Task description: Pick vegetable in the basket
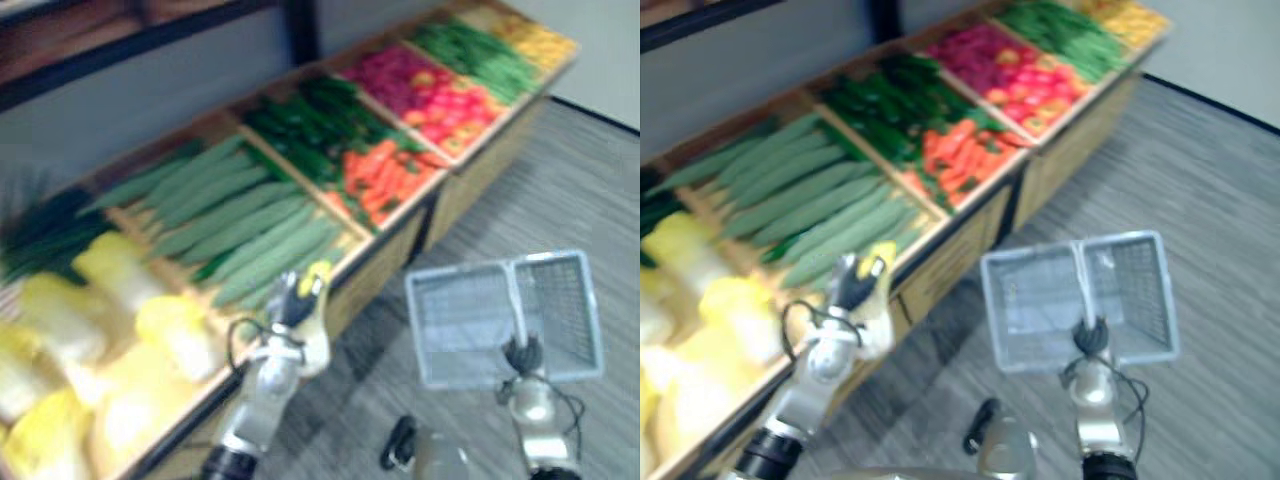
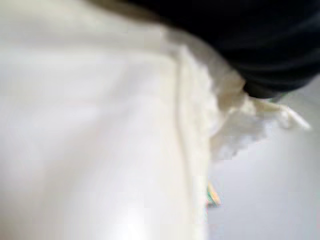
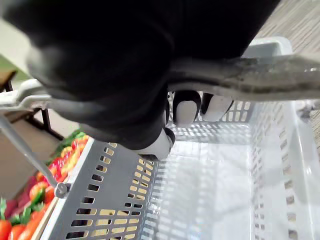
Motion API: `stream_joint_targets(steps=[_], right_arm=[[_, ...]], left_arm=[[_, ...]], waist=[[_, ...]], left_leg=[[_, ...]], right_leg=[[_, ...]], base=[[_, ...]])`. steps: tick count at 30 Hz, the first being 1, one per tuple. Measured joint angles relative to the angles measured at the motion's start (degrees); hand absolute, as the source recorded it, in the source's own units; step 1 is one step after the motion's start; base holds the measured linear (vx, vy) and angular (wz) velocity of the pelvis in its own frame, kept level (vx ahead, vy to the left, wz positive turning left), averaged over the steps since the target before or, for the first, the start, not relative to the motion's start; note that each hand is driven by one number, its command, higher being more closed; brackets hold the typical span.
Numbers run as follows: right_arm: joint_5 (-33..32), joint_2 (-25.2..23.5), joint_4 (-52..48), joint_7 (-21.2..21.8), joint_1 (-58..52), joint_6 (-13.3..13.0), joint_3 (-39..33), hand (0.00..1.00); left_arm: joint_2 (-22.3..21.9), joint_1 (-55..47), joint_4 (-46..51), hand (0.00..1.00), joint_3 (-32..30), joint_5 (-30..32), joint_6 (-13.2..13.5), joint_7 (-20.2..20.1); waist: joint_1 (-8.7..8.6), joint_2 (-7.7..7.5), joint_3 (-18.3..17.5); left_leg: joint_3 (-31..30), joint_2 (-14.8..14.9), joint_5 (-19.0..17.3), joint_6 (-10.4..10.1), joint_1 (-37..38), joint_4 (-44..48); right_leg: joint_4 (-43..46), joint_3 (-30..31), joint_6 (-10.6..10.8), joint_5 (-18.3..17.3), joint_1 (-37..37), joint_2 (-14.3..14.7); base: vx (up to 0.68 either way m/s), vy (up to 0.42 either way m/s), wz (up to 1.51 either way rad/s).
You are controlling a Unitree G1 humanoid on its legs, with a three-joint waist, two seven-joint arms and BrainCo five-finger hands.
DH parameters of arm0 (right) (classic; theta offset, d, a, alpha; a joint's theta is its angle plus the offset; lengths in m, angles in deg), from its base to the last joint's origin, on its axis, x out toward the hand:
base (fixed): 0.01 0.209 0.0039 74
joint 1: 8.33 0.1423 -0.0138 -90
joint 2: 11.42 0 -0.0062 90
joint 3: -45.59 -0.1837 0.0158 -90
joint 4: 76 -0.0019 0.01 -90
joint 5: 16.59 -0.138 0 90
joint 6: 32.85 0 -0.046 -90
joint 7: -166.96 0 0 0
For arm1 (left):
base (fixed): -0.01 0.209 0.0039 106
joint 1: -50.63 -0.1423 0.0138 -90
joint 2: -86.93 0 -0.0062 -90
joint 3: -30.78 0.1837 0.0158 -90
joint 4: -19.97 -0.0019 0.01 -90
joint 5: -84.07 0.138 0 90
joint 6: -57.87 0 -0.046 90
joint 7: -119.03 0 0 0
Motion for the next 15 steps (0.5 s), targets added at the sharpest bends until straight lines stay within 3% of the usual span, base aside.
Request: stream_joint_targets(steps=[1,2,3,4,7,9,10,12,13,15], right_arm=[[0.0,-0.22,-1.61,0.39,-0.64,-0.13,2.4,1.0],[0.0,-0.23,-2.27,0.68,-0.79,-0.34,3.7,1.0],[0.02,-0.56,-3.86,1.03,-1.13,-0.37,7.12,1.0],[0.03,-0.52,-4.44,1.95,-1.69,-0.33,9.84,1.0],[-0.03,-1.38,-5.72,3.71,-4.64,-0.3,15.17,1.0],[-0.06,-2.17,-6.16,4.2,-5.66,-0.3,17.06,1.0],[-0.21,-2.1,-6.16,4.55,-5.63,-0.32,18.57,1.0],[-0.25,-2.1,-6.44,4.66,-5.54,-0.39,20.65,1.0],[-0.24,-2.11,-7.15,5.18,-5.41,-0.4,22.35,1.0],[-0.21,-2.1,-7.71,5.7,-5.42,-0.41,23.44,1.0]], left_arm=[[-1.05,-1.04,-2.54,1.0,1.87,-0.94,0.48,-1.42],[-1.4,-1.88,-3.32,1.0,2.71,-1.05,0.54,-1.88],[-2.42,-3.79,-4.94,1.0,3.98,-1.09,0.83,-2.5],[-3.56,-5.46,-6.73,1.0,5.07,-2.51,0.88,-3.32],[-5.17,-8.95,-9.96,1.0,8.59,-3.29,0.86,-3.82],[-5.32,-9.18,-10.42,1.0,10.73,-3.29,0.92,-3.89],[-5.68,-9.11,-10.35,1.0,11.05,-3.29,1.04,-3.85],[-6.02,-8.94,-10.36,1.0,11.29,-3.29,1.13,-3.8],[-6.41,-8.4,-10.36,1.0,12.03,-3.28,1.18,-3.74],[-6.47,-8.25,-10.37,1.0,12.73,-3.27,1.27,-3.73]], waist=[[0.01,0.65,-0.34],[0.02,0.98,-0.51],[0.17,1.64,-0.7],[0.44,1.63,-0.7],[1.93,1.76,-0.57],[2.47,1.6,-0.47],[3.49,1.37,-0.28],[3.68,1.49,-0.22],[3.68,2.26,-0.24],[4.27,2.99,-0.58]], left_leg=[[-3.43,4.67,1.0,4.91,-1.89,10.01],[-6.54,6.45,2.54,7.76,-3.31,14.57],[-16.39,6.29,0.3,7.96,-7.6,21.68],[-28.24,1.25,-3.33,5.21,-12.12,24.7],[-39.63,-6.92,-9.72,4.86,-19.07,24.02],[-44.19,-10.81,-10.66,4.01,-21.72,17.91],[-46.9,-13.47,-10.59,3.95,-22.79,11.64],[-49.75,-15.97,-9.12,2.95,-24.37,3.89],[-51.19,-17.02,-5.83,2.29,-25.34,-3.39],[-50.77,-16.99,-0.77,1.78,-24.65,-6.46]], right_leg=[[-0.9,3.21,-0.19,-0.28,0.0,2.99],[-1.62,5.14,-0.39,-0.37,0.01,4.72],[-2.82,9.11,-0.74,-0.29,0.07,7.49],[-3.72,13.19,-1.73,0.08,0.29,9.32],[-4.99,21.28,-2.9,0.14,2.45,12.68],[-5.84,25.3,-3.22,0.32,4.25,13.34],[-6.12,28.64,-3.18,0.3,4.89,13.55],[-7.46,31.12,-3.15,0.29,5.86,13.62],[-8.12,33.55,-2.51,-0.08,6.56,14.07],[-8.13,36.43,-1.44,-0.73,6.75,14.79]], base=[[0.13,-0.184,-1.45],[0.14,-0.164,-1.81],[0.16,-0.106,-1.87],[0.17,-0.07,-1.89],[0.23,0.023,-1.78],[0.26,0.079,-1.24],[0.23,0.12,-1.3],[0.24,0.175,-1.02],[0.27,0.211,-0.94],[0.23,0.191,-0.91]])
